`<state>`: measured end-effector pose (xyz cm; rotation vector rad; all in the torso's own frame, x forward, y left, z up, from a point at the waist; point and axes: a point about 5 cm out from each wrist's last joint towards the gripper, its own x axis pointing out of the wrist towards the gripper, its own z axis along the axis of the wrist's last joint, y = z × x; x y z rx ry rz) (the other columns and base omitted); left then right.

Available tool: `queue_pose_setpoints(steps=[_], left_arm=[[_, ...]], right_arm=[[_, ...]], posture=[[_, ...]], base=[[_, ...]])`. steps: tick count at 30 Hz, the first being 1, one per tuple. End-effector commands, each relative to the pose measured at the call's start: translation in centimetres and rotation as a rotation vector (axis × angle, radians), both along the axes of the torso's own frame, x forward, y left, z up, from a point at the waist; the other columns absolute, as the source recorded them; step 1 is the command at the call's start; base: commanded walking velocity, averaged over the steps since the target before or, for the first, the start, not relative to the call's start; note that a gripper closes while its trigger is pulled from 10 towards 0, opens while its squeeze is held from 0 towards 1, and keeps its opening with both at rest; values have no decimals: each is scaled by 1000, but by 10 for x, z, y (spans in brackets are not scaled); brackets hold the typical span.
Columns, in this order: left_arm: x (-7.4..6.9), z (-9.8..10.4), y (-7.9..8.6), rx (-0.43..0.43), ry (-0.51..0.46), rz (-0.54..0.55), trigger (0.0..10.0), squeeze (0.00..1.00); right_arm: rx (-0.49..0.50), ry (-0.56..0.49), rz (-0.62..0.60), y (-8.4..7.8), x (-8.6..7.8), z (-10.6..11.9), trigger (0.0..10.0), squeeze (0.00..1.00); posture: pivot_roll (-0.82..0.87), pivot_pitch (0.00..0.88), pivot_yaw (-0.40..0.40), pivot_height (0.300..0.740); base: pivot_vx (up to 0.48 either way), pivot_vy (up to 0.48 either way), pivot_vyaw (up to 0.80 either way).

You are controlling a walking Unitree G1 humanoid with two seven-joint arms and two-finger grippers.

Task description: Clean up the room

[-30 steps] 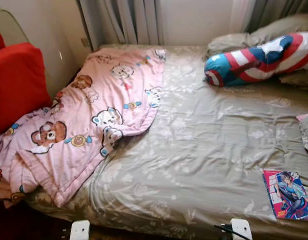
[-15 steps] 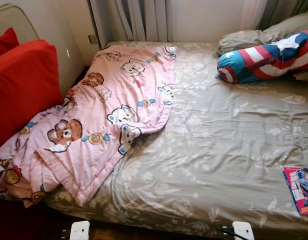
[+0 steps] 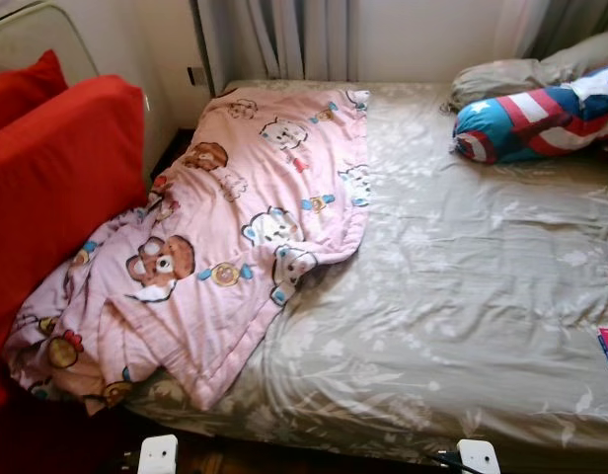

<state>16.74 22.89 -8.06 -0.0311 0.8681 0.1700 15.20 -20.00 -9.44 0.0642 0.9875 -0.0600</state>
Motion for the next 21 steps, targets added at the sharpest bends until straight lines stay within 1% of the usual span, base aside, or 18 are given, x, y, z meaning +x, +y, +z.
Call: queue_pose_setpoints(steps=[1,21], left_arm=[[-11,-5,2,1,44,10,10000,0],[-12,-5,2,3,45,9,10000,0]], right_arm=[[-1,23,5,0,-6,-3,10000,0],[2,24,13,1,-8,-3,10000,0]], posture=[[46,137,18,740],[48,136,18,740]], base=[[0,356,0],[0,356,0]])
